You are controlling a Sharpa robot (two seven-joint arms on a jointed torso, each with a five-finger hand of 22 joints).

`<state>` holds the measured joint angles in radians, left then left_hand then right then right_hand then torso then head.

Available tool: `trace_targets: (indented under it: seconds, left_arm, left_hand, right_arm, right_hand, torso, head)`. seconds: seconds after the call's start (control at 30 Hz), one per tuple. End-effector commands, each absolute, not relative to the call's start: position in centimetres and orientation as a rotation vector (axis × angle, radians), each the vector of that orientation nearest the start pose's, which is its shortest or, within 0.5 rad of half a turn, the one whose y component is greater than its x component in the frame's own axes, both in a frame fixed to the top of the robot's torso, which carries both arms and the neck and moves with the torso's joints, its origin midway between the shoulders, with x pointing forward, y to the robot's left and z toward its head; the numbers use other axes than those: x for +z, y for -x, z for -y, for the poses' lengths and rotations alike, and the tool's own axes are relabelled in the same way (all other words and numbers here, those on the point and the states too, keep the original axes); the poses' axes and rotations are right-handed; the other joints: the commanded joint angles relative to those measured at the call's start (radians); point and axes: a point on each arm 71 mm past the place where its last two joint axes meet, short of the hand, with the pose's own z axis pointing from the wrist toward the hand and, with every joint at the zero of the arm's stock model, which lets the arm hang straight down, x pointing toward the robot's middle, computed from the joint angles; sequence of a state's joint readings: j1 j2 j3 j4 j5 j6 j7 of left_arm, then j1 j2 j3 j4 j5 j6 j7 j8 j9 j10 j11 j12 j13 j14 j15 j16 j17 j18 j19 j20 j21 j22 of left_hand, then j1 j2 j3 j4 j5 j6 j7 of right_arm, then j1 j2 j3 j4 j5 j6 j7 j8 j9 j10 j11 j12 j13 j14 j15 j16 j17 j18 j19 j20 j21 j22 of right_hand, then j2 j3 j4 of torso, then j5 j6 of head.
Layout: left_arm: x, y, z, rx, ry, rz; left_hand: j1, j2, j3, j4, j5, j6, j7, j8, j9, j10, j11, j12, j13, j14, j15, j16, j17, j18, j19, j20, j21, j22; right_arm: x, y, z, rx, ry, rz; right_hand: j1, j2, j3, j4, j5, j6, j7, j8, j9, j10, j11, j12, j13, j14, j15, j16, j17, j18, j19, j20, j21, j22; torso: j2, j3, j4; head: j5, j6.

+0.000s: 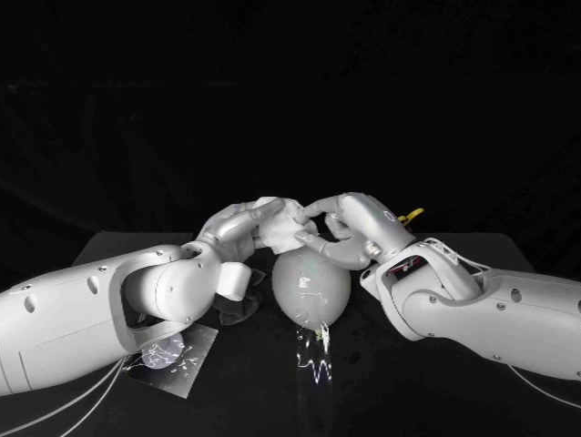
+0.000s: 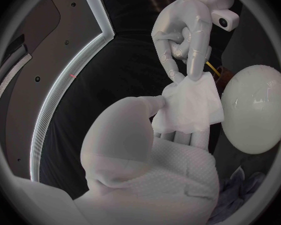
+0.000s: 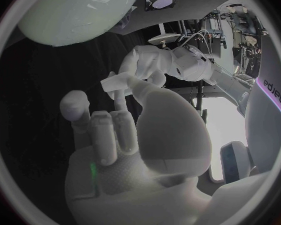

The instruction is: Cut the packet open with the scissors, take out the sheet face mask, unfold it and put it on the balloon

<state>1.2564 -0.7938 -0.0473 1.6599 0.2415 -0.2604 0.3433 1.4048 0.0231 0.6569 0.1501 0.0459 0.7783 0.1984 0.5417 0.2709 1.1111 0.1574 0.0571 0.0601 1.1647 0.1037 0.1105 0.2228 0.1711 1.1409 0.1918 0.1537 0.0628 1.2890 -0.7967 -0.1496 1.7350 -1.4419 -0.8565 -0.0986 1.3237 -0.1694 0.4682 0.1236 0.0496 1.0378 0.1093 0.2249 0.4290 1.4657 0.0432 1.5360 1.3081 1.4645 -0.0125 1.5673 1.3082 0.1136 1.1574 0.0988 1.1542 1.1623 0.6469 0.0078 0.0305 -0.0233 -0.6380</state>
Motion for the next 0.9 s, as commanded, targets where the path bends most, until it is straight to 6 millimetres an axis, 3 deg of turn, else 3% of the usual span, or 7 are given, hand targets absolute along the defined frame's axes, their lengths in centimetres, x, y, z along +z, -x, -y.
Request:
trace_targets:
  seconds: [0.03, 0.1, 0.3, 0.57, 0.9]
  left_arm:
    - [-14.51, -46.46, -13.95, -1.873, 1.272, -1.486]
    - [-14.53, -46.49, -13.98, -1.868, 1.274, -1.485]
    - [-14.57, -46.56, -14.07, -1.855, 1.279, -1.481]
    - [-14.62, -46.64, -14.18, -1.841, 1.283, -1.477]
    - [-14.66, -46.86, -14.45, -1.827, 1.286, -1.463]
  left_hand:
    - [-0.005, 0.001, 0.000, -0.004, 0.003, -0.005, 0.018, 0.004, 0.000, -0.005, 0.000, 0.005, 0.002, -0.004, 0.000, -0.002, 0.001, 0.008, -0.006, -0.001, -0.002, 0.002]
    - [-0.005, 0.001, 0.000, -0.004, 0.003, -0.005, 0.018, 0.004, 0.000, -0.005, 0.000, 0.005, 0.002, -0.004, 0.000, -0.002, 0.001, 0.008, -0.006, -0.001, -0.002, 0.002]
    - [-0.005, 0.001, 0.000, -0.004, 0.003, -0.004, 0.019, 0.004, 0.000, -0.005, 0.000, 0.005, 0.002, -0.004, -0.001, -0.002, 0.001, 0.008, -0.006, -0.001, -0.002, 0.002]
    - [-0.005, 0.001, 0.001, -0.005, 0.003, -0.004, 0.019, 0.005, 0.000, -0.004, 0.000, 0.005, 0.002, -0.003, -0.001, -0.002, 0.001, 0.008, -0.006, -0.001, -0.002, 0.002]
    - [-0.004, 0.001, 0.001, -0.007, 0.003, -0.003, 0.019, 0.006, 0.001, -0.003, 0.000, 0.006, 0.003, -0.002, -0.001, -0.002, 0.001, 0.009, -0.006, -0.001, -0.002, 0.003]
  right_arm:
    - [-13.03, -43.26, 13.19, 0.922, 0.069, -1.140]
    - [-12.91, -43.14, 13.20, 0.931, 0.066, -1.122]
    - [-12.64, -42.83, 13.21, 0.958, 0.059, -1.083]
    - [-12.57, -42.67, 13.28, 0.971, 0.056, -1.074]
    - [-12.76, -42.76, 13.48, 0.965, 0.055, -1.105]
  right_hand:
    - [0.031, 0.025, 0.023, -0.011, -0.001, 0.022, -0.007, 0.015, 0.006, 0.095, -0.015, 0.014, 0.247, 0.106, -0.011, 0.003, 0.263, 0.005, 0.019, -0.003, 0.015, 0.014]
    - [0.048, 0.037, 0.036, -0.023, -0.001, 0.037, -0.015, 0.025, 0.011, 0.100, -0.022, 0.024, 0.255, 0.106, -0.018, 0.003, 0.263, 0.003, 0.031, -0.005, 0.026, 0.024]
    - [0.067, 0.044, 0.048, -0.048, -0.001, 0.054, -0.027, 0.046, 0.025, 0.105, -0.034, 0.035, 0.263, 0.106, -0.030, 0.003, 0.263, -0.003, 0.054, -0.011, 0.047, 0.046]
    - [0.076, 0.055, 0.067, -0.067, -0.001, 0.059, -0.026, 0.064, 0.039, 0.105, -0.035, 0.035, 0.263, 0.106, -0.032, 0.003, 0.263, -0.005, 0.066, -0.015, 0.058, 0.058]
    - [0.071, 0.051, 0.077, -0.075, -0.001, 0.058, -0.025, 0.072, 0.045, 0.105, -0.034, 0.035, 0.263, 0.106, -0.031, 0.003, 0.263, -0.005, 0.065, -0.016, 0.057, 0.058]
  torso:
    - [0.000, 0.0005, -0.0005]
    - [0.000, 0.0006, -0.0006]
    - [0.000, 0.0004, -0.0005]
    - [-0.001, 0.0001, -0.0002]
    - [0.000, -0.0001, -0.0005]
  head:
    - [0.001, 0.001]
    - [0.001, 0.001]
    - [0.001, 0.001]
    - [0.001, 0.000]
    - [0.001, 0.001]
